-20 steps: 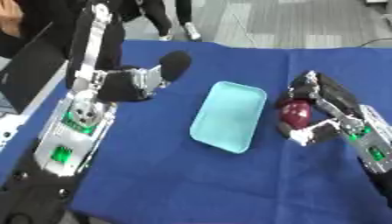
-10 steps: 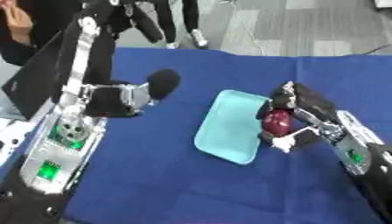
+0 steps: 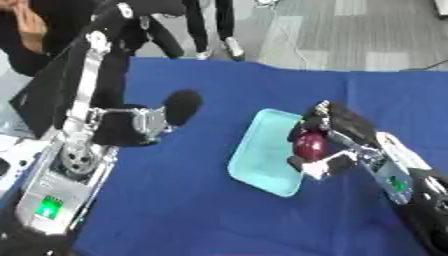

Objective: Pick up objects on the table and place them in the box.

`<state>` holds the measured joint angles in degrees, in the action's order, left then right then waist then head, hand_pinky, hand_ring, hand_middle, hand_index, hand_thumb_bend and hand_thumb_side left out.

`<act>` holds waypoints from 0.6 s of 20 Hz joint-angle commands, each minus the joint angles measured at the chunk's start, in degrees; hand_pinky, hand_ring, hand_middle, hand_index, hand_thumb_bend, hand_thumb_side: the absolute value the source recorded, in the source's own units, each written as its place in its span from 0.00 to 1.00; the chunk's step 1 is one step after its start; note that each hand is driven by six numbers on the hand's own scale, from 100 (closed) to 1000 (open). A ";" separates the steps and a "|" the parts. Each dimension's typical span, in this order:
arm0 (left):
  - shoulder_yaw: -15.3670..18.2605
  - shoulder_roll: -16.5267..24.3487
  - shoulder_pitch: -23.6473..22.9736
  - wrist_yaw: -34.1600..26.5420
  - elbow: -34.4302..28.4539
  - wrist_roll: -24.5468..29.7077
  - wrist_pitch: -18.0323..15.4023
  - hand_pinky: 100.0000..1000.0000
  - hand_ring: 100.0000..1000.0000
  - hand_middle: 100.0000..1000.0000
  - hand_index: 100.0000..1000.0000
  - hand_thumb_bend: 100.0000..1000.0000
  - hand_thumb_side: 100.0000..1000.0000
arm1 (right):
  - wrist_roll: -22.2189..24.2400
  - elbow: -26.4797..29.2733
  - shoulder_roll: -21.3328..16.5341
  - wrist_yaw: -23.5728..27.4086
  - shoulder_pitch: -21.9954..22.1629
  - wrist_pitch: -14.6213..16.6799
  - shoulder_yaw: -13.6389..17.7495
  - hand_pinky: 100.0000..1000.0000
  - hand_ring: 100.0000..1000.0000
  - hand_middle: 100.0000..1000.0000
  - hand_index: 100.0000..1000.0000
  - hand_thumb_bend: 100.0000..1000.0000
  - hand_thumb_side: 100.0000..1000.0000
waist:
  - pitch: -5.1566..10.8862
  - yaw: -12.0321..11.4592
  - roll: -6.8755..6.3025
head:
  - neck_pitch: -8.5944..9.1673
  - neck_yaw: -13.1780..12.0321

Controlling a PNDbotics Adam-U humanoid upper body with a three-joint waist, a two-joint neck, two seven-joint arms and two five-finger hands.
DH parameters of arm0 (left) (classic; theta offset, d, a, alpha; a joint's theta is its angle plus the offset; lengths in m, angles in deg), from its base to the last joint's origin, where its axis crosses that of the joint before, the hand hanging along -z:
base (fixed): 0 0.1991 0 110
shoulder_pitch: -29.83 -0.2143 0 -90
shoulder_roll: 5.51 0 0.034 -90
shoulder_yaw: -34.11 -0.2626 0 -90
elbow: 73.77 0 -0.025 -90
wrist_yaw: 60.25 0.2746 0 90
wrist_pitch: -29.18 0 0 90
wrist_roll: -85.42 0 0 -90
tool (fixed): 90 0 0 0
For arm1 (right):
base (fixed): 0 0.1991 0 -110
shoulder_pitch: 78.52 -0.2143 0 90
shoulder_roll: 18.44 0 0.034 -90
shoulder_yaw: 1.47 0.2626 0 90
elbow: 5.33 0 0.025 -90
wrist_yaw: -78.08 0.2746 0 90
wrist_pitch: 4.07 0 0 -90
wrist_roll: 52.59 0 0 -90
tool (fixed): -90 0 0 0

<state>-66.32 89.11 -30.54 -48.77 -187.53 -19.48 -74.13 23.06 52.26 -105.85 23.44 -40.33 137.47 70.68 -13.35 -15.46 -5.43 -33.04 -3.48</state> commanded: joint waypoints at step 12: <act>0.19 -0.06 2.38 -0.66 -0.83 0.21 -0.79 0.35 0.40 0.60 0.72 0.51 0.59 | -4.69 -3.72 2.30 -5.14 -4.27 0.42 2.67 0.00 0.00 0.00 0.28 0.21 0.65 | 0.49 -2.34 1.27 | 3.98 1.36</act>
<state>-66.34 88.61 -29.07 -49.26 -187.53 -19.25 -74.65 19.64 48.30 -103.67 18.74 -43.12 137.13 72.78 -13.68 -17.64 -4.06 -29.94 -2.79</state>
